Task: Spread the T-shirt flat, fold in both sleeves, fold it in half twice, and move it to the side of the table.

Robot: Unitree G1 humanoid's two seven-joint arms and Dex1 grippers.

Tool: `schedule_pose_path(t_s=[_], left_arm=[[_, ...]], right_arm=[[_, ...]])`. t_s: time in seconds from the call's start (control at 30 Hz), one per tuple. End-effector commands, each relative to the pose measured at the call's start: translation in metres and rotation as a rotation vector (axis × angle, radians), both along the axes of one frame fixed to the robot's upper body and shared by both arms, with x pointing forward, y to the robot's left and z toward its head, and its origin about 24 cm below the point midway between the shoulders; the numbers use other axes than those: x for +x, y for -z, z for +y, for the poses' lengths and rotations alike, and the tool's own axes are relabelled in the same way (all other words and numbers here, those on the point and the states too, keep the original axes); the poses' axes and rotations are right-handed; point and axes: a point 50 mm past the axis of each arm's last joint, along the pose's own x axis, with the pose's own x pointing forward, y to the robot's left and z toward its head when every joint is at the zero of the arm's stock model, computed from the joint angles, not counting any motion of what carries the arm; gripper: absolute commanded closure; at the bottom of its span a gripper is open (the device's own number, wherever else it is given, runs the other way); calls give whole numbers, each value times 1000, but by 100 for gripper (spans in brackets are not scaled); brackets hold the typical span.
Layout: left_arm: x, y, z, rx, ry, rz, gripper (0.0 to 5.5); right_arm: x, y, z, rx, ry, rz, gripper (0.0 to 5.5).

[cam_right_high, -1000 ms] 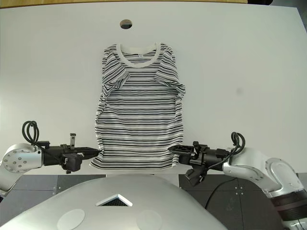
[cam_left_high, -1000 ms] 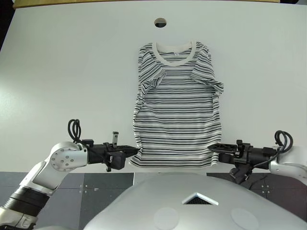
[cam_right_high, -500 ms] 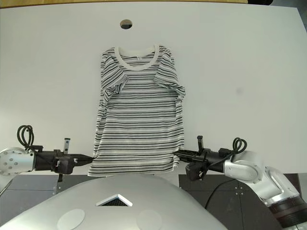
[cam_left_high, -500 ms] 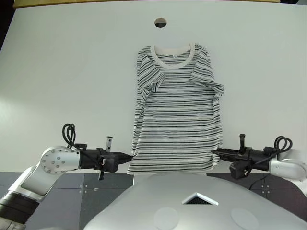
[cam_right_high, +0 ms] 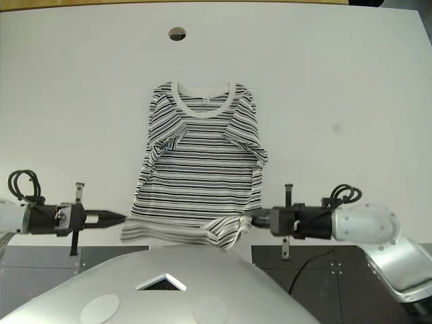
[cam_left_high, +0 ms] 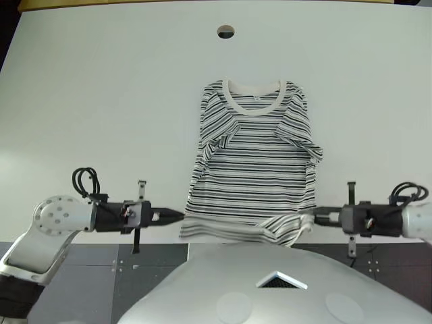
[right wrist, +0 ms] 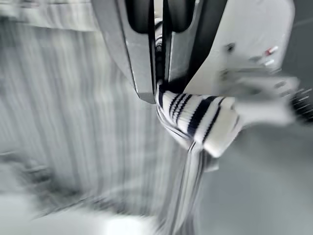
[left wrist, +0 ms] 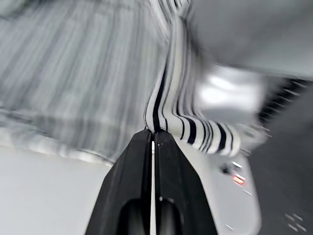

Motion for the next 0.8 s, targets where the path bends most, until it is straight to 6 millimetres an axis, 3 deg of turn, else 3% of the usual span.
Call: schedule_pose_path(t_s=[0.03,0.23,0.5,0.73,0.8], left_arm=[[36,-10,-9,-47,-190,-96,540],[71,-19,-23,-113,-348,-192,540],[123,-6,-36,-130,-616,-92,540],[162,15,-40,-55,-805,-49,540],[169,20,-44,-48,-840,-19,540]], right_arm=[[30,-12,-3,64,158,-32,538],[72,-20,-6,96,374,-32,538],[118,-9,6,46,494,0,538],[165,17,0,-32,670,92,538],[175,26,-3,-44,726,133,503]])
